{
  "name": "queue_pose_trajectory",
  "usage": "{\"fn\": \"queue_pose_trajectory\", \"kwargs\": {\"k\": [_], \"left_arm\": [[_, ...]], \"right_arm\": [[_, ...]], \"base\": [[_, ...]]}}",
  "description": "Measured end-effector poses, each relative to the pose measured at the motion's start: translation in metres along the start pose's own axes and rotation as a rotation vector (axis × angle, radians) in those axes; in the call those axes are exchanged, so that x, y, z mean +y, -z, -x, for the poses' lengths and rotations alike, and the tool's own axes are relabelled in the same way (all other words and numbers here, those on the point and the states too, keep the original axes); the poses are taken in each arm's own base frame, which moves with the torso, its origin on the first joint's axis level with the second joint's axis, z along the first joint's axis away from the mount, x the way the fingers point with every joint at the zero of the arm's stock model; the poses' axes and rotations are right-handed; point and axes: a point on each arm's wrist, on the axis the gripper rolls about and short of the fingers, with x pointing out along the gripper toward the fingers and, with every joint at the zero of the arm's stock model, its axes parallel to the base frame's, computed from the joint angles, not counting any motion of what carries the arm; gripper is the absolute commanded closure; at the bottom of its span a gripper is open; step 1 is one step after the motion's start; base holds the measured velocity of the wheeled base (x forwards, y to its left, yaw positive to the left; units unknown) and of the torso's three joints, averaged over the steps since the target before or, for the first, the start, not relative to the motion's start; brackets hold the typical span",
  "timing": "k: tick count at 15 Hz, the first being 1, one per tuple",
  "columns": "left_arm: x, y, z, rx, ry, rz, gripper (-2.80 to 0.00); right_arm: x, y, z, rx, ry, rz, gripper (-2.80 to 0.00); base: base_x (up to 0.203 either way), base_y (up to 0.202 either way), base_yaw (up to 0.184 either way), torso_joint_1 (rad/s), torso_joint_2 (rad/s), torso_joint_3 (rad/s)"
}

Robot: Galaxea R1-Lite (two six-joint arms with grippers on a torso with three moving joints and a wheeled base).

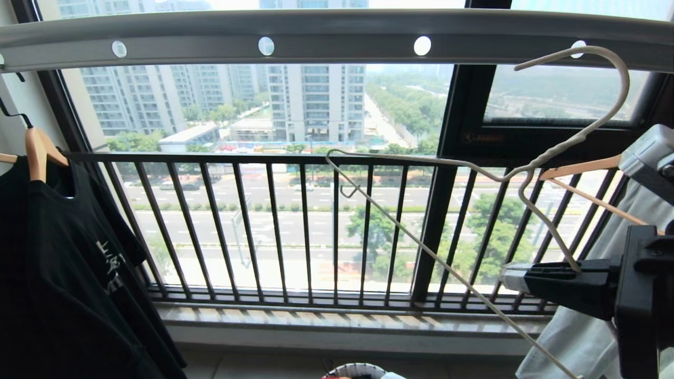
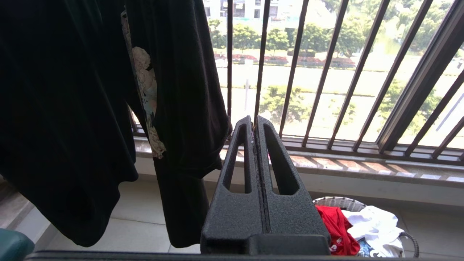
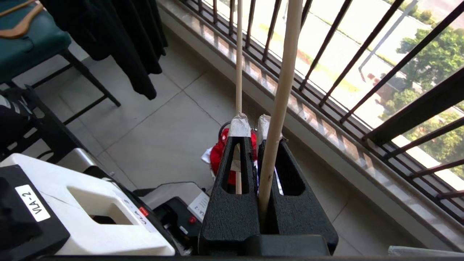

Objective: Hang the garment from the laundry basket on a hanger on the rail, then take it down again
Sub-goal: Pick up the clothes rack on the clothesline

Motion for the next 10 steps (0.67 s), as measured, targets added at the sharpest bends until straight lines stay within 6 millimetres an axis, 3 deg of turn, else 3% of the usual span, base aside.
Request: {"fn": "queue_pose_trajectory", "kwargs": {"k": [4,10], "left_arm": [[0.0,0.0,0.0,0.0,0.0,0.0,0.0],[0.0,0.0,0.0,0.0,0.0,0.0,0.0]], "right_arm": [[0.004,-0.001,-0.008,-0.095,-0.15,0.003,0.0],[-0.015,0.0,-0.036,-0.128,-0.101,0.018,0.0]], "base": [[0.0,0.0,0.0,0.0,0.0,0.0],[0.0,0.0,0.0,0.0,0.0,0.0]]}}
